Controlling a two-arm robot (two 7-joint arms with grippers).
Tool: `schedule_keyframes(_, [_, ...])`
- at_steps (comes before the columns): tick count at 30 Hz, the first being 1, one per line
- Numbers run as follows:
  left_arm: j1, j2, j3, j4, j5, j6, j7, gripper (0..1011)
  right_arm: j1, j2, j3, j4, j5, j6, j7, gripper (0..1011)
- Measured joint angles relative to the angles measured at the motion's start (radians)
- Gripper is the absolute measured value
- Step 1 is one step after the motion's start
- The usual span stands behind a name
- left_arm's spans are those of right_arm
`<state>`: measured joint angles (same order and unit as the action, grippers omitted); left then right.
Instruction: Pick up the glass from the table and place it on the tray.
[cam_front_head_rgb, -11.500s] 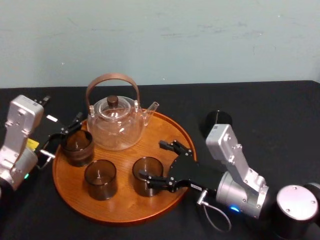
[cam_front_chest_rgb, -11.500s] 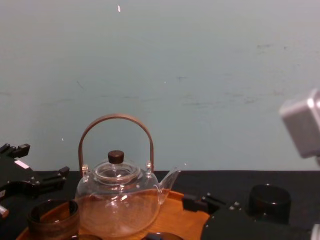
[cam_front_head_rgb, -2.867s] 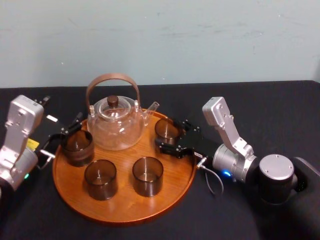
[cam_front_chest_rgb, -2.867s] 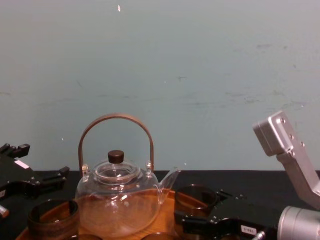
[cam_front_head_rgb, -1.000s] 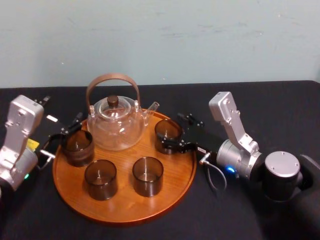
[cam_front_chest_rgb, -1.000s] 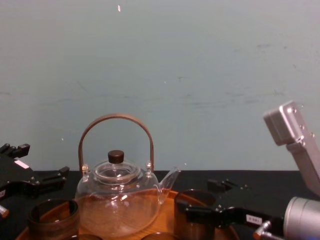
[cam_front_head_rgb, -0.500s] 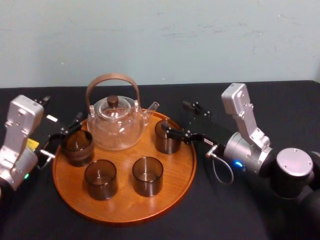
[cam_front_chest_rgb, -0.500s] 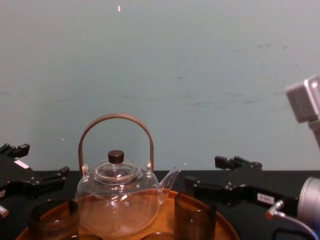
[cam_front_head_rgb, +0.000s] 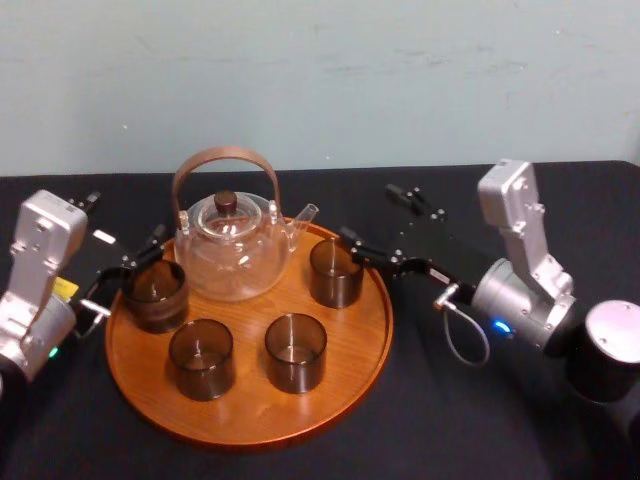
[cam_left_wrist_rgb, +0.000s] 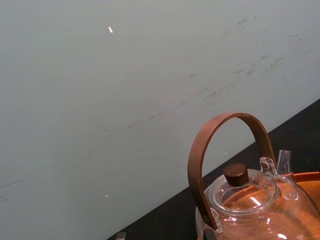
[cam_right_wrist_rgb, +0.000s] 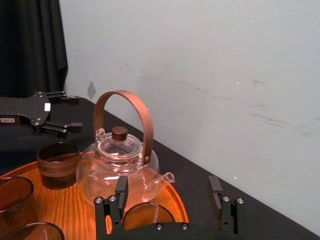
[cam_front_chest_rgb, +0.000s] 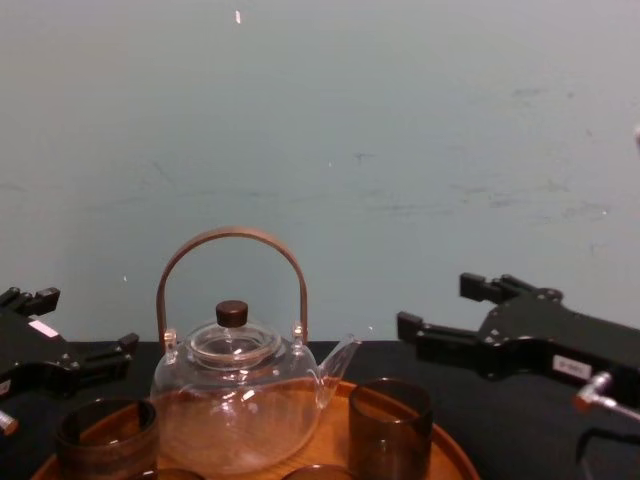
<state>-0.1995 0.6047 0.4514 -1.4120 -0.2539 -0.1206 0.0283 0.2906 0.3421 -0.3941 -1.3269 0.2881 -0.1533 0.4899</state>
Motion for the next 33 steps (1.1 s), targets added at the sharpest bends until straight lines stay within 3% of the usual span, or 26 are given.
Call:
schedule_keyframes(18, [0.000, 0.000, 0.000, 0.000, 0.000, 0.000, 0.000, 1001, -0.118, 0.070, 0.100, -0.114, 0.024, -0.013, -0.053, 1002])
schedule_keyframes(33, [0.000, 0.000, 0.000, 0.000, 0.000, 0.000, 0.000, 1001, -0.185, 0.081, 0.171, -0.131, 0.034, -0.015, -0.088, 1002])
